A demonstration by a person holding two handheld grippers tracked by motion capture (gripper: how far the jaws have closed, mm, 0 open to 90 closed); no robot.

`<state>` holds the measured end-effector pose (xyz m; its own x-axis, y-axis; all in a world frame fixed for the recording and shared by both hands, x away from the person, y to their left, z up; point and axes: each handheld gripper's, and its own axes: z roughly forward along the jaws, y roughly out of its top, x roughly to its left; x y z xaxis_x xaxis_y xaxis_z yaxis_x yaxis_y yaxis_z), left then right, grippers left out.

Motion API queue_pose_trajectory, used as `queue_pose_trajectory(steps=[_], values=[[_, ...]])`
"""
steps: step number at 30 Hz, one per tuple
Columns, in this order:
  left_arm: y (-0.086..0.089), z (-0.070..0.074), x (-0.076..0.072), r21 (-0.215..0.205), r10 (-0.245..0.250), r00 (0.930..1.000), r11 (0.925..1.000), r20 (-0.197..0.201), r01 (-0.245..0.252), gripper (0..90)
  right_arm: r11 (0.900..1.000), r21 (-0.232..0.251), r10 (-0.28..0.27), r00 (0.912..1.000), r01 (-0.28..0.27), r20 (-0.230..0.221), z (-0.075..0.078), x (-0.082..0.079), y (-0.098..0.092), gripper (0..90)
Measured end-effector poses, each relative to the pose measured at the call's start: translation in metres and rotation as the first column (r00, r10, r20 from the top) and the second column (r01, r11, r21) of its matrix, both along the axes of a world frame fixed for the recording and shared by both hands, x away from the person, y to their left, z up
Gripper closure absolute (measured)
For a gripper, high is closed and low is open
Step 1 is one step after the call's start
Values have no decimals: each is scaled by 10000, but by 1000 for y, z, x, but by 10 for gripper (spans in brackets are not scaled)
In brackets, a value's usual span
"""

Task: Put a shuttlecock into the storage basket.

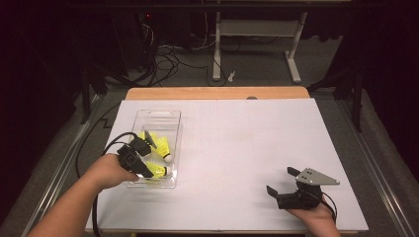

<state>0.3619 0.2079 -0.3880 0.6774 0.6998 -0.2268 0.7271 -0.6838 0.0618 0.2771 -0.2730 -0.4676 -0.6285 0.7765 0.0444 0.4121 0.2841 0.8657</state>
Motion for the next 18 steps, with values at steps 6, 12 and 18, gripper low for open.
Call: queue_pose_trajectory(steps=[6,12,18], values=[[3,5,1,114,194,9998,9997,14,-194,712,10000,-7,3,10000,-3,8,0,0,0,4],[4,14,1,184,233,9996,9996,156,-236,658,10000,-18,-2,10000,2,8,0,0,0,4],[4,24,1,354,286,9992,9989,285,-296,626,10000,-4,16,10000,-16,20,0,0,0,4]])
